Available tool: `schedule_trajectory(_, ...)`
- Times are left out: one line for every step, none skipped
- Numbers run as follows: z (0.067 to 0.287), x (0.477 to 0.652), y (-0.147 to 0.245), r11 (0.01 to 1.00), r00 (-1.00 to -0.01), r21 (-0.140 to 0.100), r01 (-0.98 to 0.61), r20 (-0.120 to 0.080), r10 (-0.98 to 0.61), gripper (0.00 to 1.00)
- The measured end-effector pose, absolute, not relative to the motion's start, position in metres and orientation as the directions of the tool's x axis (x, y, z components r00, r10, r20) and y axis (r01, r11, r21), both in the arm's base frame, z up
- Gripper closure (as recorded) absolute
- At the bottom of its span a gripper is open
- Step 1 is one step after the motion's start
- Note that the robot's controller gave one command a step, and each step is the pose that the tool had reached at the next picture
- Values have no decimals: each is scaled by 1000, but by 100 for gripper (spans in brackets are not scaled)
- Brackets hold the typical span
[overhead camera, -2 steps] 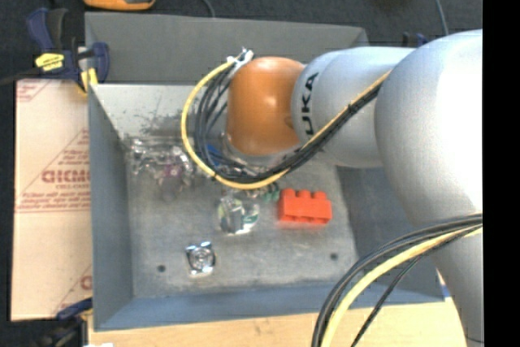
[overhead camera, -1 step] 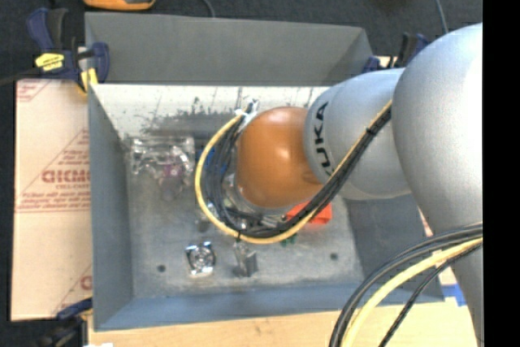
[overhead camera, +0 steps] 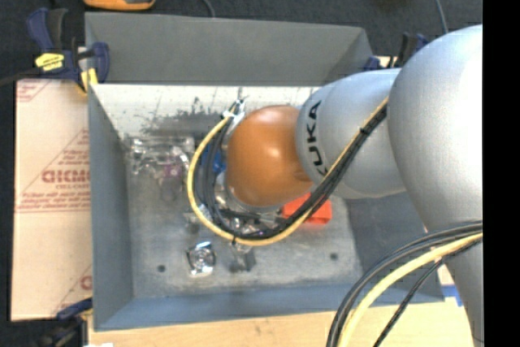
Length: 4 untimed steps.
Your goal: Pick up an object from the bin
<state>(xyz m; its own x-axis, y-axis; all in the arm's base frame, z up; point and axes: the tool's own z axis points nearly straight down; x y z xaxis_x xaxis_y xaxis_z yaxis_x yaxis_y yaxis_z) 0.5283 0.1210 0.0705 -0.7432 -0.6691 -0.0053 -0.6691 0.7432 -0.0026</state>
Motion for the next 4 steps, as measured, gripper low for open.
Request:
schedule_trajectory(70, 509, 132, 620, -620, -1, -785, -1, -785, 0)
schedule_trajectory(70, 509, 132, 623, -623, -1, -782, -2, -782, 100)
schedule_trajectory(142, 545, 170, 214, -214, -6, -977, -5, -977, 100)
schedule_trajectory(140, 563, 172, 428, -428, -3, -904, -7, -904, 100)
